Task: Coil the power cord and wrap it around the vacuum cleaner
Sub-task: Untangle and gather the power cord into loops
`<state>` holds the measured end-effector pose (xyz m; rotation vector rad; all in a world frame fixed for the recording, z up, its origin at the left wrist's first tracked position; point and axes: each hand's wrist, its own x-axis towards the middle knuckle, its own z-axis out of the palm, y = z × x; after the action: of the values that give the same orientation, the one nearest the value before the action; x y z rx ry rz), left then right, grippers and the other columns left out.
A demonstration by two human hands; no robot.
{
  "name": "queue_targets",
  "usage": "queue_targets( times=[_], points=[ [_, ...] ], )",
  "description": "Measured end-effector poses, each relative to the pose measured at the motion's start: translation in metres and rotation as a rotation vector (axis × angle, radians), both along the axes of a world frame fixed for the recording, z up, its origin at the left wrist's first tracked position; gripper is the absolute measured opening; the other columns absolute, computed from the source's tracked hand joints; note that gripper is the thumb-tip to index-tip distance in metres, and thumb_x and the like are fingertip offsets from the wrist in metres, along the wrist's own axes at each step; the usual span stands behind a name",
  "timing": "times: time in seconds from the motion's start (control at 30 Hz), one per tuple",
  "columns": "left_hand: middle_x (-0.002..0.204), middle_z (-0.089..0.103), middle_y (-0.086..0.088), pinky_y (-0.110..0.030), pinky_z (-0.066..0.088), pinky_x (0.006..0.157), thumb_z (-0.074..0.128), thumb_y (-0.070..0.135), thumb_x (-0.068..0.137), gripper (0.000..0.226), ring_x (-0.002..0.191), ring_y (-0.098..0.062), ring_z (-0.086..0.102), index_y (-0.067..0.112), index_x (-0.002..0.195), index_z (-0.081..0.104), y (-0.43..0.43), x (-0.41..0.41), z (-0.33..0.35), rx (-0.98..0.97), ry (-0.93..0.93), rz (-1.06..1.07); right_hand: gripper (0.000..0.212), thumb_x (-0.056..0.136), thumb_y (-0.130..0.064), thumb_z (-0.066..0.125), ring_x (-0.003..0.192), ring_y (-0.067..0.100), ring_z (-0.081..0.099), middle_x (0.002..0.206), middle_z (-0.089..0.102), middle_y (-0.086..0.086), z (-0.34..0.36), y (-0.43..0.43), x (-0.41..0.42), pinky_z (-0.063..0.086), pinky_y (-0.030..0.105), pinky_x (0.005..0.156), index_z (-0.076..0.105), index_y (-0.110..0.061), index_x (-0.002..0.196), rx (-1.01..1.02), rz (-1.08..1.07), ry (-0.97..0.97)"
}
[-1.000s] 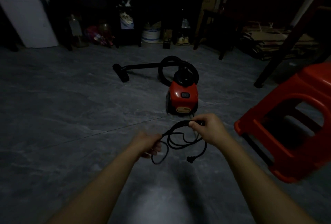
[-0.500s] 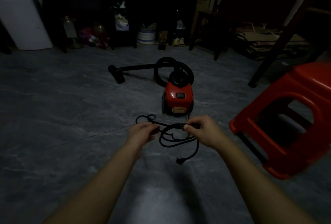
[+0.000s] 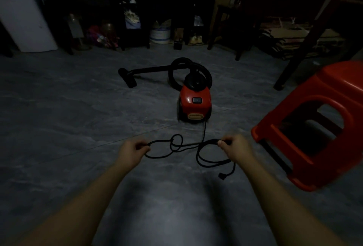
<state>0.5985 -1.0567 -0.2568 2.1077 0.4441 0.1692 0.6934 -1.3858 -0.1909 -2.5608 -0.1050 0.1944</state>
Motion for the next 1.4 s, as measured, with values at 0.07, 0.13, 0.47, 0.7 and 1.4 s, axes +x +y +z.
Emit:
queue_targets(
  times=[0.07, 0.13, 0.47, 0.7, 1.4],
  points=[
    [0.084, 0.075, -0.010, -0.026, 0.053, 0.076, 0.078, 0.003, 0.080, 0.011, 0.084, -0.025, 0.071, 0.002, 0.090, 0.077, 0.012, -0.003, -0.009, 0.009, 0.016, 0.017, 0.019, 0.095, -0.032, 0.063, 0.062, 0.010, 0.053, 0.067, 0.058, -0.005, -0.008, -0.001, 0.002, 0.033, 0.023, 0.052, 0.073, -0.017, 0.091, -0.086, -0.001, 0.023],
    [0.082, 0.074, -0.009, -0.030, 0.052, 0.077, 0.078, 0.003, 0.079, 0.009, 0.083, -0.026, 0.071, 0.003, 0.088, 0.076, 0.021, -0.006, -0.014, 0.037, 0.032, 0.028, 0.021, 0.096, -0.033, 0.061, 0.060, 0.007, 0.050, 0.064, 0.054, -0.006, -0.011, 0.002, 0.003, 0.031, 0.024, 0.050, 0.072, -0.016, 0.091, -0.139, 0.002, 0.048],
    [0.082, 0.064, -0.002, -0.023, 0.047, 0.073, 0.060, 0.003, 0.086, 0.044, 0.076, -0.016, 0.061, 0.018, 0.127, 0.061, 0.010, -0.025, -0.033, 0.232, 0.379, -0.280, 0.018, 0.094, -0.034, 0.063, 0.079, 0.017, 0.064, 0.082, 0.069, -0.002, -0.019, 0.022, 0.006, 0.052, 0.032, 0.070, 0.075, -0.020, 0.091, -0.087, 0.167, 0.007],
    [0.092, 0.072, -0.006, -0.028, 0.050, 0.071, 0.052, 0.043, 0.098, 0.037, 0.080, -0.021, 0.066, 0.010, 0.102, 0.067, -0.041, 0.001, -0.019, -0.020, 0.358, -0.095, 0.014, 0.093, -0.031, 0.064, 0.082, 0.010, 0.065, 0.089, 0.073, -0.005, -0.005, 0.016, 0.000, 0.053, 0.031, 0.073, 0.076, -0.023, 0.096, -0.032, 0.292, -0.028],
    [0.091, 0.076, -0.015, -0.027, 0.058, 0.056, 0.067, 0.009, 0.091, 0.013, 0.074, -0.021, 0.075, 0.005, 0.103, 0.062, -0.061, 0.020, 0.007, -0.730, 0.368, 0.047, 0.016, 0.094, -0.028, 0.064, 0.086, 0.006, 0.064, 0.097, 0.073, -0.008, -0.001, 0.013, -0.005, 0.046, 0.022, 0.075, 0.075, -0.022, 0.103, 0.023, 0.324, -0.085]
  ],
)
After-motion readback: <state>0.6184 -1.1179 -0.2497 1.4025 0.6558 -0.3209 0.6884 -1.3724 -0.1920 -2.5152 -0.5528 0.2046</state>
